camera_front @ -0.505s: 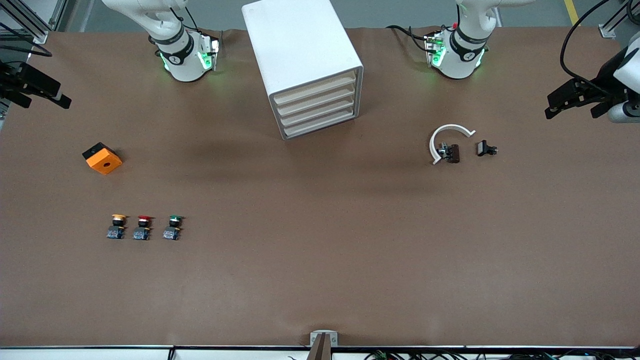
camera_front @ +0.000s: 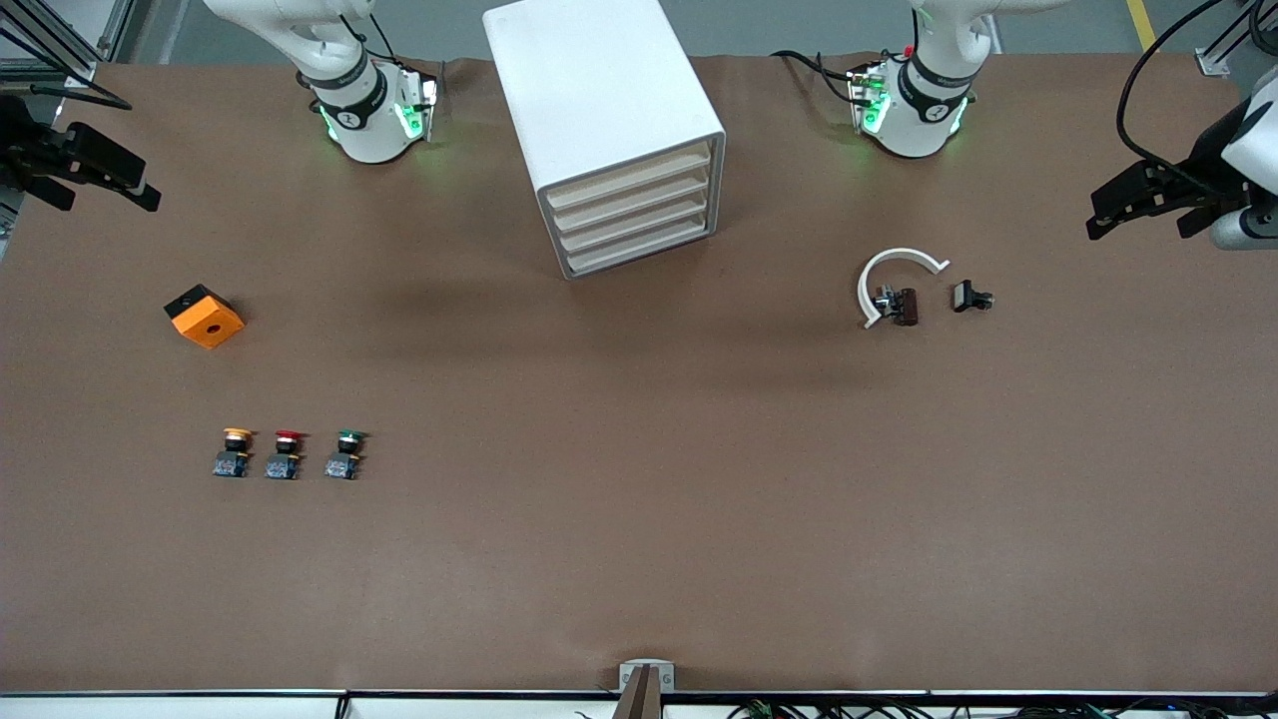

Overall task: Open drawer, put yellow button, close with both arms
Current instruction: 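Reach the left gripper to the drawer handle while the right gripper reaches the yellow button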

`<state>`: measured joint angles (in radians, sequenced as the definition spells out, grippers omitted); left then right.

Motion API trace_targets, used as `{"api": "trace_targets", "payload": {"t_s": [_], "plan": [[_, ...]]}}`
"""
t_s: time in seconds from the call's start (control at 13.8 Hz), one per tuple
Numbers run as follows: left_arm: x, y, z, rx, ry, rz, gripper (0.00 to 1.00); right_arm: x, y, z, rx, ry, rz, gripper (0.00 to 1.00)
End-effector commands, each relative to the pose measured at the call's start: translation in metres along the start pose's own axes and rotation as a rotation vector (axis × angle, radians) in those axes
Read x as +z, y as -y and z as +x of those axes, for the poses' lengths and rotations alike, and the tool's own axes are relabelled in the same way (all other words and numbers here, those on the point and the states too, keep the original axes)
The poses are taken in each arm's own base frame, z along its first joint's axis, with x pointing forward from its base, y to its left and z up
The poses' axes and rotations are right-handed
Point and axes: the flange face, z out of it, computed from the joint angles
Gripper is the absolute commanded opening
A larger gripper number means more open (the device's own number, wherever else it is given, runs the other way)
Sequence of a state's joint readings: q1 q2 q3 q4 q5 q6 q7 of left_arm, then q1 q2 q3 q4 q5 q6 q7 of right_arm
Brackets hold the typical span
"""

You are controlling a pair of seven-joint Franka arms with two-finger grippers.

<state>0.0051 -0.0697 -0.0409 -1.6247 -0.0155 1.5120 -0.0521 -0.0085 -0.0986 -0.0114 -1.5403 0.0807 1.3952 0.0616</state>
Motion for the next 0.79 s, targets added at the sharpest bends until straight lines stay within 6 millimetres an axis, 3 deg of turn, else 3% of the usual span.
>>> {"api": "trace_targets", "payload": {"t_s": [0.0, 0.29, 0.58, 0.72], "plan": [[0.01, 0.003, 0.009, -0.011, 0.033, 0.011, 1.0, -0.001, -0.002, -0.007, 0.001, 0.008, 0.0, 1.0], [0.054, -0.005, 0.029, -0.022, 0.123, 0.017, 1.0, -0.001, 0.002, -0.008, -0.004, 0.017, -0.001, 1.0], [0.13, -0.021, 0.062, -0.008, 0.252, -0.021, 1.0, -0.002, 0.003, -0.016, -0.008, 0.049, -0.004, 1.0], [0.165, -0.04, 0.075, 0.002, 0.29, -0.014, 1.0, -0.004, -0.003, -0.015, 0.007, 0.047, -0.001, 1.0]]}}
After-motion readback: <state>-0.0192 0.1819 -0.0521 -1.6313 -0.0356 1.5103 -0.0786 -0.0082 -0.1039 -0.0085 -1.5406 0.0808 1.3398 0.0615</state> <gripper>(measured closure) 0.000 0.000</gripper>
